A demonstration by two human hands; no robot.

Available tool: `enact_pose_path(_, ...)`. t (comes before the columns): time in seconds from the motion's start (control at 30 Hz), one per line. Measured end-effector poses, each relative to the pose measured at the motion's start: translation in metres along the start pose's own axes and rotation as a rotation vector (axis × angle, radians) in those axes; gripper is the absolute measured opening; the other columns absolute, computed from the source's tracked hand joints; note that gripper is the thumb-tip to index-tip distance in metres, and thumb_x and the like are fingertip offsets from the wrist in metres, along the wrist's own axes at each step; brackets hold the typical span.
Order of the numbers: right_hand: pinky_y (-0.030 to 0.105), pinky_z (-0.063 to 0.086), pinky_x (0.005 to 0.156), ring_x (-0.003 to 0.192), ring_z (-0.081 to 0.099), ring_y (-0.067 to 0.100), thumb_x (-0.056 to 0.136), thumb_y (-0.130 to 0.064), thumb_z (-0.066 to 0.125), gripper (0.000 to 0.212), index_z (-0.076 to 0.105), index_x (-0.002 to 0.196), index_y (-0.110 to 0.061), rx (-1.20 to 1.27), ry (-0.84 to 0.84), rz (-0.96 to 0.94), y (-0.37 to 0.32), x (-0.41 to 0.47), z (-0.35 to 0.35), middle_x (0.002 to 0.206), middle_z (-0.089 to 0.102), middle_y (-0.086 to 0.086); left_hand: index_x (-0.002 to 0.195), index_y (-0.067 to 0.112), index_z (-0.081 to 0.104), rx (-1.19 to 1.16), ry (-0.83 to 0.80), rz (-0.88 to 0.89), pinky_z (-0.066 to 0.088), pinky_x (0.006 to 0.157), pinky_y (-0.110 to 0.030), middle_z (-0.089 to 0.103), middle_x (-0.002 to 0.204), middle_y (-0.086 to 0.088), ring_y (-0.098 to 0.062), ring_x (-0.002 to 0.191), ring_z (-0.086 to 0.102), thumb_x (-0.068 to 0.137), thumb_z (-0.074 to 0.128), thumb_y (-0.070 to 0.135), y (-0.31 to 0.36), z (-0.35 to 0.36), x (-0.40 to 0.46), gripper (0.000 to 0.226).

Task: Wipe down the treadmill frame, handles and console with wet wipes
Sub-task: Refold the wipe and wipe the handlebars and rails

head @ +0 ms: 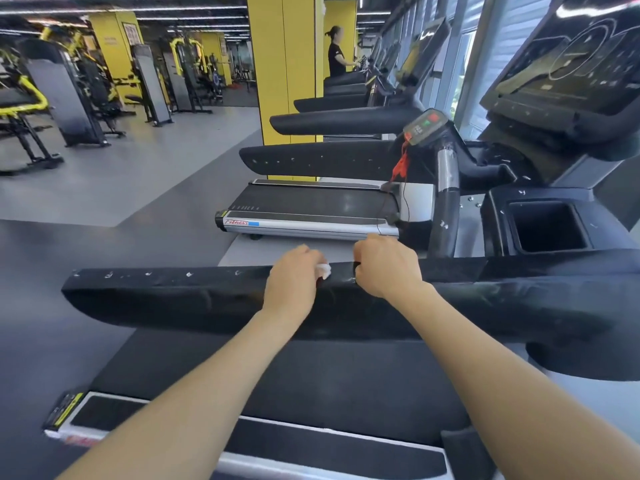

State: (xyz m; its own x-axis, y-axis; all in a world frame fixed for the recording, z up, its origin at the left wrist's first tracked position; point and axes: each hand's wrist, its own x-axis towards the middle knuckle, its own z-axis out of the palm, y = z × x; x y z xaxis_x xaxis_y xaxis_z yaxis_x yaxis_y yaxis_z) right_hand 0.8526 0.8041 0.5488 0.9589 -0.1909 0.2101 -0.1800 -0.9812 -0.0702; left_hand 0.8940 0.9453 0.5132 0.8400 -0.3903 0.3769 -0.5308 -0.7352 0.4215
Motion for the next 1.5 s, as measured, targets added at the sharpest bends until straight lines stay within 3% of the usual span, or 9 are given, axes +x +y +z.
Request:
enact_pose_path(0.13,0.029,0.036,0.066,0.097,0.051,0.027,0.086,-0.01,0.046,0.019,0.061,0.096,-0.013,0.011,0.034,-0.011,0.002,-0.002,0.003,0.104,0.055,0.003,0.103,0.011,0.066,0.07,0.008,-0.046,0.045,0.081,-0.042,0.058,0.103,-0.008,-0.029,0.096,0.055,0.094,0.049,0.008,-0.051,-0.024,-0.006,0.019)
enact_pose_path(0.3,0.029,0.035,0.067,0.101,0.05,0.027,0.088,-0.013,0.046,0.018,0.061,0.098,-0.014,0.014,0.048,-0.007,0.0,-0.002,0.005,0.105,0.055,0.002,0.09,0.008,0.064,0.149,0.074,-0.208,0.041,0.071,-0.038,0.056,0.094,-0.01,-0.031,0.087,0.053,0.092,0.045,0.003,-0.069,-0.03,-0.002,0.02)
enact_pose_path(0.5,0.03,0.034,0.066,0.1,0.05,0.027,0.088,-0.014,0.047,0.018,0.061,0.099,-0.015,0.007,0.067,0.011,-0.001,-0.001,0.009,0.104,0.054,0.001,0.091,0.009,0.062,0.085,0.045,-0.096,0.041,0.074,-0.037,0.056,0.096,-0.009,-0.03,0.09,0.053,0.093,0.044,0.01,0.0,-0.001,-0.007,0.018)
enact_pose_path(0.63,0.03,0.035,0.066,0.1,0.049,0.027,0.088,-0.014,0.046,0.02,0.062,0.099,-0.015,0.003,0.06,0.013,0.0,-0.001,0.008,0.102,0.053,0.001,0.101,0.013,0.065,0.033,-0.021,-0.008,0.045,0.078,-0.04,0.057,0.101,-0.007,-0.027,0.093,0.053,0.093,0.049,0.004,-0.015,-0.011,-0.01,0.02)
enact_pose_path(0.87,0.03,0.035,0.067,0.101,0.048,0.027,0.087,-0.011,0.047,0.021,0.062,0.101,-0.015,0.044,0.039,0.03,-0.001,-0.003,0.006,0.107,0.054,0.001,0.08,0.006,0.061,0.164,0.085,-0.259,0.032,0.064,-0.033,0.054,0.09,-0.01,-0.031,0.079,0.05,0.084,0.046,-0.003,-0.068,-0.036,-0.012,0.018)
enact_pose_path(1.03,0.03,0.034,0.067,0.101,0.047,0.027,0.087,-0.012,0.047,0.021,0.062,0.101,-0.016,0.034,0.053,0.034,0.0,-0.003,0.009,0.107,0.053,0.001,0.095,0.011,0.065,0.059,0.084,-0.086,0.039,0.074,-0.034,0.058,0.097,-0.007,-0.029,0.091,0.054,0.093,0.047,0.009,0.008,0.008,-0.013,0.019)
enact_pose_path(1.17,0.03,0.033,0.065,0.101,0.049,0.027,0.086,-0.011,0.047,0.02,0.061,0.099,-0.016,0.024,0.054,0.028,0.0,-0.001,0.009,0.105,0.054,0.001,0.101,0.013,0.066,0.062,0.029,-0.012,0.045,0.078,-0.039,0.059,0.101,-0.007,-0.029,0.093,0.055,0.093,0.047,0.01,-0.019,-0.008,-0.016,0.021)
enact_pose_path(1.33,0.029,0.034,0.065,0.097,0.048,0.026,0.087,-0.011,0.047,0.021,0.061,0.102,-0.016,0.023,0.054,0.018,0.001,-0.004,0.008,0.105,0.052,0.0,0.096,0.009,0.068,0.148,0.114,-0.247,0.035,0.07,-0.033,0.057,0.099,-0.011,-0.03,0.089,0.053,0.091,0.046,0.003,-0.077,-0.037,-0.017,0.023)
enact_pose_path(1.5,0.03,0.033,0.065,0.098,0.046,0.026,0.087,-0.011,0.048,0.019,0.06,0.101,-0.016,0.016,0.056,0.02,-0.003,-0.003,0.009,0.105,0.051,0.001,0.093,0.008,0.065,0.149,0.182,-0.275,0.035,0.072,-0.034,0.057,0.098,-0.011,-0.031,0.09,0.052,0.09,0.043,0.005,-0.032,-0.01,-0.017,0.022)
